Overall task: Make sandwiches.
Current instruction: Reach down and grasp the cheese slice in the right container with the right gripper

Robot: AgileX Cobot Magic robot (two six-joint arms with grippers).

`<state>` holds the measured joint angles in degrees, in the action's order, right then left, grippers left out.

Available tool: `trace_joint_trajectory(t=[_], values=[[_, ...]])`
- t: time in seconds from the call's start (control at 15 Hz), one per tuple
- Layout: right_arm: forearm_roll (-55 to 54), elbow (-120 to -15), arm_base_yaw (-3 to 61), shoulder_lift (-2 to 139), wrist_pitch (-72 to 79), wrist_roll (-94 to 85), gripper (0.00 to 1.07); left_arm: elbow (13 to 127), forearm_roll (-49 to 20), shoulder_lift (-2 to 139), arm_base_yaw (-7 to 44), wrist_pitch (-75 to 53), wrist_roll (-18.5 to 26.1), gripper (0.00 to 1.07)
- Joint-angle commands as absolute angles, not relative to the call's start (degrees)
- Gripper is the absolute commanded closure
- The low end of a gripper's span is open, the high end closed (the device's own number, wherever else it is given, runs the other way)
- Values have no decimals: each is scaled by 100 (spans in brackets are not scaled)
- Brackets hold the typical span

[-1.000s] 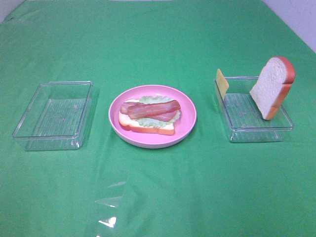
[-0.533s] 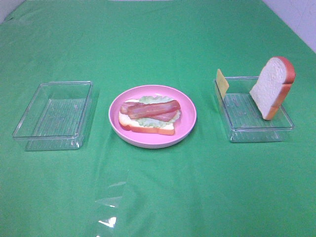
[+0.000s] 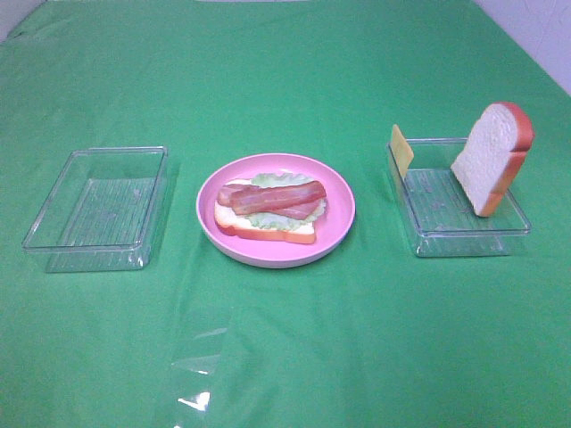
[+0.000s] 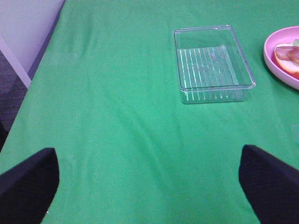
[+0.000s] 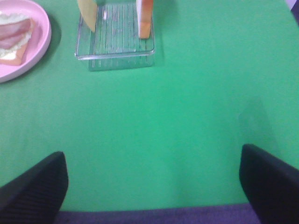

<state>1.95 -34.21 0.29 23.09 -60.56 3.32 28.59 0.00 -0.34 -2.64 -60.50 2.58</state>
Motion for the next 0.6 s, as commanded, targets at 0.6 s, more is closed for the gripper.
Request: trace_joint_trajectory(t=[0.6], values=[[-504,-5907,-6,6864,-6102,304,12,2836,-29,-120,-241,-6016,218,9]])
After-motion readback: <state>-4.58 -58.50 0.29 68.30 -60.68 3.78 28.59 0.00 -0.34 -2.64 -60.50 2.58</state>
